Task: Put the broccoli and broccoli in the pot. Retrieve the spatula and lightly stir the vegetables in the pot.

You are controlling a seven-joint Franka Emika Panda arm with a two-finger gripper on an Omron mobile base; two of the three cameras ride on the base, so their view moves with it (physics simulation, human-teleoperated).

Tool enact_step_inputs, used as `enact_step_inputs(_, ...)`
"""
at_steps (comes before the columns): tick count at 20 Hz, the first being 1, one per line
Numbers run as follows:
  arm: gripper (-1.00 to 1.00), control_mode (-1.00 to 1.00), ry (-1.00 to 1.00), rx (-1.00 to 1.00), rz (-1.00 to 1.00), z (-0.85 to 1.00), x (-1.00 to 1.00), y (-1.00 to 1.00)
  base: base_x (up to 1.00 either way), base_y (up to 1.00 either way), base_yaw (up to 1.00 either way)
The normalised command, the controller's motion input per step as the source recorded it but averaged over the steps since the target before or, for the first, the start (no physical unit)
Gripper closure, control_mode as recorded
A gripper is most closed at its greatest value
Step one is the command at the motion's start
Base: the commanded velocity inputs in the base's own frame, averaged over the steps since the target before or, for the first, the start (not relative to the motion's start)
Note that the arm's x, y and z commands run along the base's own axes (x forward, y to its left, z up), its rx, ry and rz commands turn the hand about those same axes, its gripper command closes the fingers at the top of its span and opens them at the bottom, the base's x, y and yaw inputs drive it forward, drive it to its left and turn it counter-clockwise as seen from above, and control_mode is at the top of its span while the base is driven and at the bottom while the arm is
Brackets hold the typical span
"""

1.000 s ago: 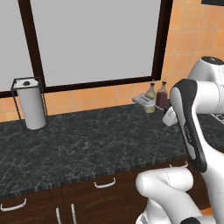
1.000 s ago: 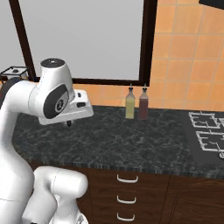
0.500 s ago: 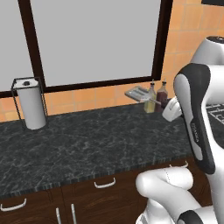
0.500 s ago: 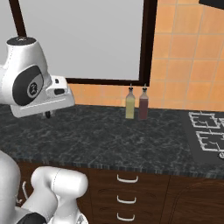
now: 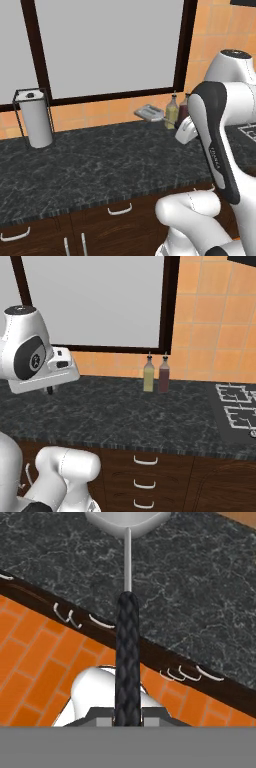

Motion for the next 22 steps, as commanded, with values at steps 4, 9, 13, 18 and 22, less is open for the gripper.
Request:
enact_step_inputs(4,1.0,1.0,0.0,0.0,0.0,0.0,0.0,0.0,-0.08,-0.03,0.0)
enact_step_inputs(9,1.0,1.0,0.0,0.0,0.0,0.0,0.0,0.0,-0.33,-0.56,0.0)
enact_step_inputs(13,1.0,1.0,0.0,0.0,0.0,0.0,0.0,0.0,0.06,-0.56,0.0)
enact_step_inputs(18,1.0,1.0,0.0,0.0,0.0,0.0,0.0,0.0,0.05,-0.91,0.01)
enact_step_inputs(22,1.0,1.0,0.0,0.0,0.0,0.0,0.0,0.0,0.21,-0.92,0.0)
